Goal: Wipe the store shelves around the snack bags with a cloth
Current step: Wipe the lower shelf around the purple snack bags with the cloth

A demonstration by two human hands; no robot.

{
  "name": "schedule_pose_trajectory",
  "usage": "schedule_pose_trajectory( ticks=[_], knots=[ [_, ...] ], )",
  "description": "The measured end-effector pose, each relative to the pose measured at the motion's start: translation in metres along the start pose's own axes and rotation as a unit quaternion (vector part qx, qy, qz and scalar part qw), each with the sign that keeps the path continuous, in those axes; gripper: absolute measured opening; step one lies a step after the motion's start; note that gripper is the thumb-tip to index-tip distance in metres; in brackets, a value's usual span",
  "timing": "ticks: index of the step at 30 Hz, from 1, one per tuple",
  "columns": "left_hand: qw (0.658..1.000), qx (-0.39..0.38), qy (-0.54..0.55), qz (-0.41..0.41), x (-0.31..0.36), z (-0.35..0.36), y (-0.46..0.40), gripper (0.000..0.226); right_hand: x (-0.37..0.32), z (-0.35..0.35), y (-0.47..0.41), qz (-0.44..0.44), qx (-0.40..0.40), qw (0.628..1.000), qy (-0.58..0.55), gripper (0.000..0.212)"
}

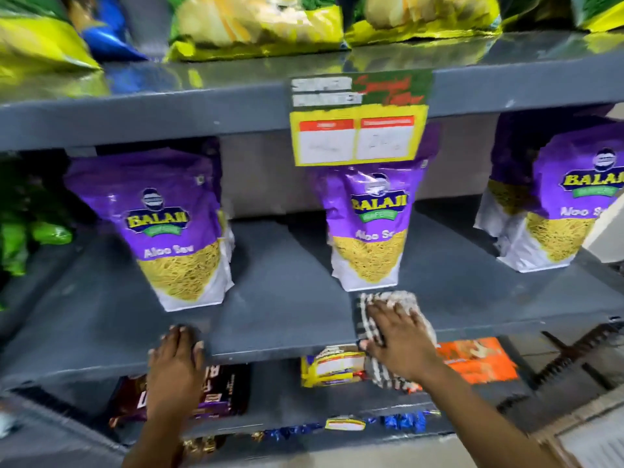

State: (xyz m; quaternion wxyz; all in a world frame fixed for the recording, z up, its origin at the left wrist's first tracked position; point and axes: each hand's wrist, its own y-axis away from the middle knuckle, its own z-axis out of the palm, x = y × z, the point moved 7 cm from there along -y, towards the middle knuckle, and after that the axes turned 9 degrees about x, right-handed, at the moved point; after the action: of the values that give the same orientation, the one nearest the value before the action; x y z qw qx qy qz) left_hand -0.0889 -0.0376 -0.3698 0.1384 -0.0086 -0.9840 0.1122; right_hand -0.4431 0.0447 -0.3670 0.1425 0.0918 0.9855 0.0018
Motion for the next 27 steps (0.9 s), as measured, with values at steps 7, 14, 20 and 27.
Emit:
schedule_pose_trajectory(
  ticks=[7,14,20,27],
  knots=[
    [1.000,-0.018,-0.013,-0.011,-0.094,-0.020,-0.025,0.065,-0.150,0.032,-0.032,-0.105,-0.048,0.993,-0.032,0.056],
    [0.999,-0.008,0.031,-0.014,-0.097,-0.015,-0.024,0.096,-0.264,0.071,-0.035,-0.135,-0.057,0.988,-0.039,0.078],
    [0.999,0.012,0.046,-0.015,-0.104,-0.010,-0.027,0.086,-0.318,0.073,-0.022,-0.223,0.024,0.972,-0.077,0.066],
    [0.998,-0.039,0.044,0.001,-0.111,-0.017,-0.031,0.054,-0.279,0.064,0.013,-0.099,-0.032,0.949,-0.299,0.050]
  ],
)
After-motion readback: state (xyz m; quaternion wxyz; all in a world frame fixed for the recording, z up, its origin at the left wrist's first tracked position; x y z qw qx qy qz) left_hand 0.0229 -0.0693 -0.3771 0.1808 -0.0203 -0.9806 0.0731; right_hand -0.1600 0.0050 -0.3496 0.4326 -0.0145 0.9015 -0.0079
